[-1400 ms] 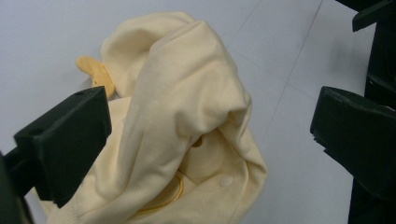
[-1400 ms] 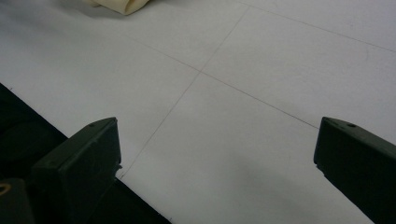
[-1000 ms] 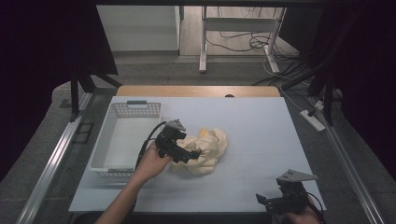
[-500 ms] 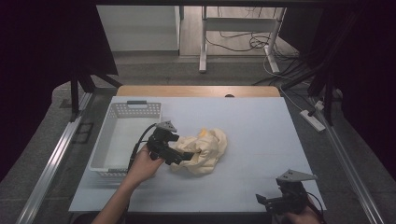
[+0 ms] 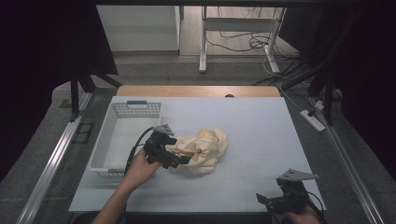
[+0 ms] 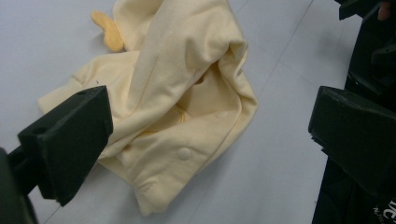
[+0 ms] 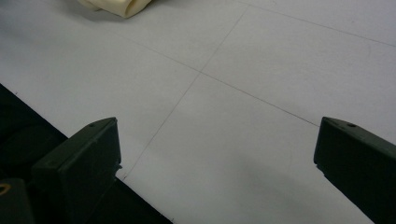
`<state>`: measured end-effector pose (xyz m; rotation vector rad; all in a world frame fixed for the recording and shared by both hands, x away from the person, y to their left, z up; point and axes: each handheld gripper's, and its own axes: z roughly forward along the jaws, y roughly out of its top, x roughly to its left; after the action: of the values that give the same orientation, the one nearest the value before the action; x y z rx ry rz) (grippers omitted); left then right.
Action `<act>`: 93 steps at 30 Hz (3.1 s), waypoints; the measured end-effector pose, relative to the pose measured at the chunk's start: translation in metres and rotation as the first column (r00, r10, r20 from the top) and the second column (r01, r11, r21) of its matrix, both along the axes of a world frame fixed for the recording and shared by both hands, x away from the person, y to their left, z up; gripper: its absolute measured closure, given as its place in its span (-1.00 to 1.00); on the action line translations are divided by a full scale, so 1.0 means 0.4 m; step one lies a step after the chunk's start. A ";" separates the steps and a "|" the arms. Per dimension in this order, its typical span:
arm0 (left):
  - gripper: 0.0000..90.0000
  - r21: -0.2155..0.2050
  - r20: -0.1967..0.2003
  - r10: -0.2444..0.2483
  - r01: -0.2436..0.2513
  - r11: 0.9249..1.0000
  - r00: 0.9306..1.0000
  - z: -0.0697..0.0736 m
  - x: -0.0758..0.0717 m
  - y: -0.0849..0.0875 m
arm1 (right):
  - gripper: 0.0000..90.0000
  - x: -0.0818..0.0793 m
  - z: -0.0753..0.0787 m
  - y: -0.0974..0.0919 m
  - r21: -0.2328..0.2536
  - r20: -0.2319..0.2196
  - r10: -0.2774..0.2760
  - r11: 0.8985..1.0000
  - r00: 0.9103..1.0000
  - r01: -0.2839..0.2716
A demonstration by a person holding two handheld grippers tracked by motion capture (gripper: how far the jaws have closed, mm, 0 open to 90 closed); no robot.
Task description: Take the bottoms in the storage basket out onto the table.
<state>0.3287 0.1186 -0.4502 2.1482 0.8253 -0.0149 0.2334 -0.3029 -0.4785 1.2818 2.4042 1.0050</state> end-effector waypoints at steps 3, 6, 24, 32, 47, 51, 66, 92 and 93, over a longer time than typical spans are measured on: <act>-0.96 0.010 0.000 -0.006 0.006 1.000 1.000 -0.002 -0.003 -0.003 | -0.98 0.001 0.000 -0.001 0.004 -0.002 0.001 1.000 1.000 -0.001; -0.95 0.036 0.001 -0.022 0.022 0.999 1.000 -0.007 -0.005 -0.010 | -0.98 0.001 0.000 -0.003 0.008 0.000 0.000 1.000 1.000 0.000; -0.97 0.230 0.025 -0.155 0.145 0.962 0.988 -0.034 -0.040 -0.096 | -0.98 -0.001 0.003 -0.013 0.046 0.005 -0.009 0.999 1.000 0.009; -0.99 0.116 0.022 -0.115 0.111 0.987 0.993 -0.010 -0.049 -0.062 | -0.98 -0.001 0.003 -0.011 0.043 0.005 -0.010 0.999 1.000 0.009; -0.99 0.010 0.003 -0.037 0.037 0.999 0.999 -0.007 -0.075 0.017 | -0.98 -0.004 0.004 -0.007 0.027 0.016 -0.003 1.000 1.000 0.003; -0.99 0.003 0.008 -0.019 0.019 1.000 1.000 -0.006 -0.083 0.033 | -0.98 -0.004 0.004 -0.006 0.028 0.017 -0.003 1.000 1.000 0.003; -0.98 -0.016 0.022 0.012 -0.012 1.000 1.000 -0.005 -0.111 0.062 | -0.98 -0.003 0.004 -0.009 0.035 0.010 -0.001 0.999 1.000 0.001; -0.97 -0.033 0.020 0.047 -0.046 0.998 0.999 -0.021 -0.166 0.117 | -0.98 -0.003 0.004 -0.009 0.039 0.007 0.001 0.999 1.000 -0.001; -0.97 -0.034 0.021 0.050 -0.049 0.998 0.999 -0.022 -0.168 0.120 | -0.98 -0.003 0.004 -0.009 0.039 0.007 0.001 0.999 1.000 -0.002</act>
<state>0.2617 0.1666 -0.4591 2.0920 0.8595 0.0204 0.2324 -0.3063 -0.4771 1.2872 2.3917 1.0600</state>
